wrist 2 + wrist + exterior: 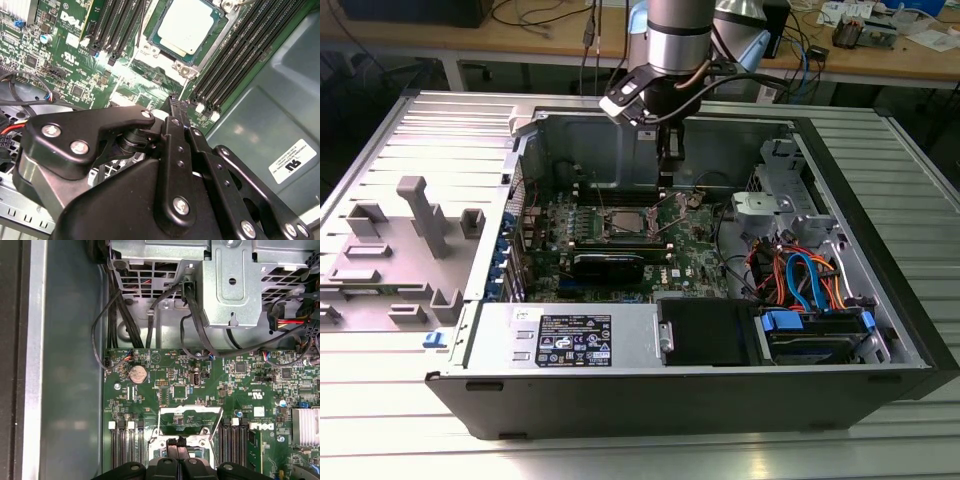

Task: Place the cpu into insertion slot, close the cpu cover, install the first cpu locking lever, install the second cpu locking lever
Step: 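Close the cpu cover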

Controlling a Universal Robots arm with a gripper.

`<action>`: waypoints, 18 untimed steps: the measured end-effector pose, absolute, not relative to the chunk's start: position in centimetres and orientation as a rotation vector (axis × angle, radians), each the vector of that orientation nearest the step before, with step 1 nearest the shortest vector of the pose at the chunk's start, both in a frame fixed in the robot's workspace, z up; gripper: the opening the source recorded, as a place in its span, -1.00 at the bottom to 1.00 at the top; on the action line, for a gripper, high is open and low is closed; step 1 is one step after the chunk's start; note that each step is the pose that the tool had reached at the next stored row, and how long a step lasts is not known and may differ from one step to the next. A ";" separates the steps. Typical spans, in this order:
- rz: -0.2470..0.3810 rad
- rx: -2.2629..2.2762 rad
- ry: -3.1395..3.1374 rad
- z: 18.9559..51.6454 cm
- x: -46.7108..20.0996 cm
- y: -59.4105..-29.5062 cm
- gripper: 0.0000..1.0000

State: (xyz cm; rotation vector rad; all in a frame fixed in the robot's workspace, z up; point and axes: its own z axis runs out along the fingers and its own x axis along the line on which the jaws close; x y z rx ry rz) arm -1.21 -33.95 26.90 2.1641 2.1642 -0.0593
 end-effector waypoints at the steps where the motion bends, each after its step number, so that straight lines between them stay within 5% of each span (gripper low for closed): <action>1: -0.060 2.164 2.164 26.9 -1.2 -33.9 -0.79; 18: -0.062 2.164 2.164 27.0 -1.0 -33.9 -0.79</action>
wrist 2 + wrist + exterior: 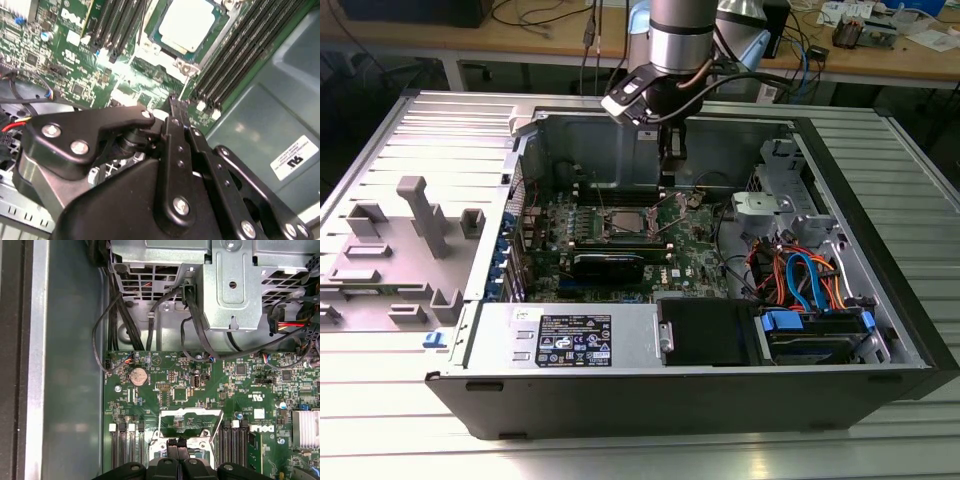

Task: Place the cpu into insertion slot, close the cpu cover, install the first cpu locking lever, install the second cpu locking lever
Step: 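Close the cpu cover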

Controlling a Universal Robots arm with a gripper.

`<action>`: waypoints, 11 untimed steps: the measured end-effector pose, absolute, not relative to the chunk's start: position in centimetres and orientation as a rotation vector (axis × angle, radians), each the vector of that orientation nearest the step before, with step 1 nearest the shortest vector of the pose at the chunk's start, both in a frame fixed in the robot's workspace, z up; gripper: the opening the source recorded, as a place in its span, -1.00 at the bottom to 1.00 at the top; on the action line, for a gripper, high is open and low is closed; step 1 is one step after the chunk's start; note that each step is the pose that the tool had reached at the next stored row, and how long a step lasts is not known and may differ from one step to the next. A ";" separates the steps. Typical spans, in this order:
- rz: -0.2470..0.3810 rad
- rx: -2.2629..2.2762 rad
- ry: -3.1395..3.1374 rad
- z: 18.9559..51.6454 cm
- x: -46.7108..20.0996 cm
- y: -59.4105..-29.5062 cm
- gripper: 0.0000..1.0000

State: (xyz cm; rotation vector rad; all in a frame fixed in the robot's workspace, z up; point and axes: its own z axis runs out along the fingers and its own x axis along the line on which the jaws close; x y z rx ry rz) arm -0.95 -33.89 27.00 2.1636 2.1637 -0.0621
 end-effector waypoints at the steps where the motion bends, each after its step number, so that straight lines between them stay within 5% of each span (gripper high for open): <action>1: -0.063 2.163 2.163 27.1 -1.0 -33.9 -0.79; 11: -0.064 2.163 2.164 27.1 -1.0 -33.9 -0.79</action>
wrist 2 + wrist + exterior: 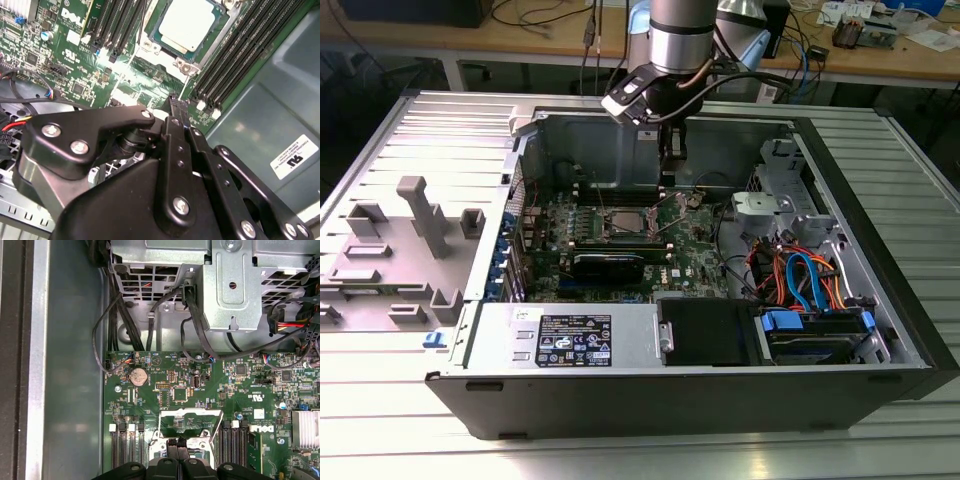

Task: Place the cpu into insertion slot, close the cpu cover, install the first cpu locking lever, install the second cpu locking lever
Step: 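Close the cpu cover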

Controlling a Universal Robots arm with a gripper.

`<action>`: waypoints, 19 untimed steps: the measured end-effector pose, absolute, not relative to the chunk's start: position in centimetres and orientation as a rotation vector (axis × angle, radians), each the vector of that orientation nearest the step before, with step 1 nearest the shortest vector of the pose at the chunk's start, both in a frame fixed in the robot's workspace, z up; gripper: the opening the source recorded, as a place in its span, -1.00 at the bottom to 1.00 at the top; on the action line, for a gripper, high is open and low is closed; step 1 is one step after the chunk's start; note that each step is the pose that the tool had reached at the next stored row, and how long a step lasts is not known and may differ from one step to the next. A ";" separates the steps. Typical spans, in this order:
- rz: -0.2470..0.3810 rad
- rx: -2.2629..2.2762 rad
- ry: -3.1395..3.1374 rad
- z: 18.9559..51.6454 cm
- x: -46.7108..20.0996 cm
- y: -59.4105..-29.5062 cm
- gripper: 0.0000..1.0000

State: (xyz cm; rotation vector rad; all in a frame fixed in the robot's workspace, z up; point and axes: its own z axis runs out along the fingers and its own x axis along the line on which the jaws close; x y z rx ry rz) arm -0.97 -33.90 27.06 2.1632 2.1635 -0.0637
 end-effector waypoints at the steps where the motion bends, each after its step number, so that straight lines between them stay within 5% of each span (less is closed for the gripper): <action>1: -0.064 2.163 2.164 27.1 -1.0 -33.9 -0.79; 19: -0.057 2.164 2.165 26.9 -0.9 -35.4 -0.79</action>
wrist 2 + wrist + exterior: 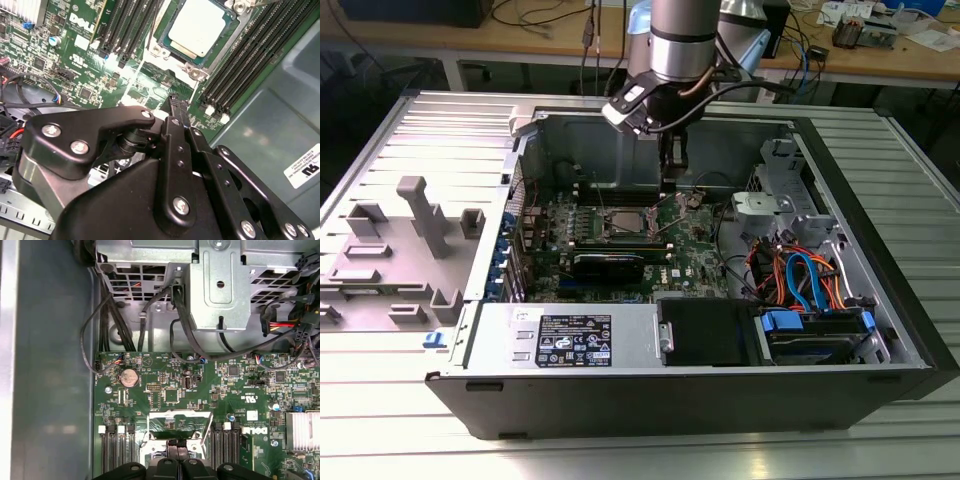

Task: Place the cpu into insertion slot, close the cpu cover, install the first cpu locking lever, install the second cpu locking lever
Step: 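Close the cpu cover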

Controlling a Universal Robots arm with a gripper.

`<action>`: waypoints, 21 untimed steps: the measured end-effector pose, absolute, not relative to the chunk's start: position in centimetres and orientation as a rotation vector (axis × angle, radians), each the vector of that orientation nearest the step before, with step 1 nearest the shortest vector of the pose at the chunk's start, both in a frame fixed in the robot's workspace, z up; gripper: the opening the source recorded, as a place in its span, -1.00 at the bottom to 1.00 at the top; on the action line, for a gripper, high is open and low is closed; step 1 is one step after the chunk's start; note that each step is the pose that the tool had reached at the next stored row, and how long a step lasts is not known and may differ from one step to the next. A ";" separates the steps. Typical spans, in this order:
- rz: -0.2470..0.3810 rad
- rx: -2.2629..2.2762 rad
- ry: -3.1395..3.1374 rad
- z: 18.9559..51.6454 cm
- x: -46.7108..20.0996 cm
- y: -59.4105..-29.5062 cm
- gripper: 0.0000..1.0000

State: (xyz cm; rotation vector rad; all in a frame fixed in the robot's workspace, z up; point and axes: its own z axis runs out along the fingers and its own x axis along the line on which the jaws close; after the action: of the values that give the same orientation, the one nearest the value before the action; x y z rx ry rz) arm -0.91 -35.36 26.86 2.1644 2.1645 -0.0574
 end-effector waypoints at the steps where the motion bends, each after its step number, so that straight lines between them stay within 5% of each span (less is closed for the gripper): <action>1: -0.057 2.164 2.164 26.9 -0.9 -35.5 -0.79; 21: -0.058 2.165 2.165 27.2 1.6 -35.6 -0.79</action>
State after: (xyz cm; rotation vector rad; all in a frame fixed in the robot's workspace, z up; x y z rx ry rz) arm 1.56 -35.58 27.21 2.1649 2.1648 -0.0581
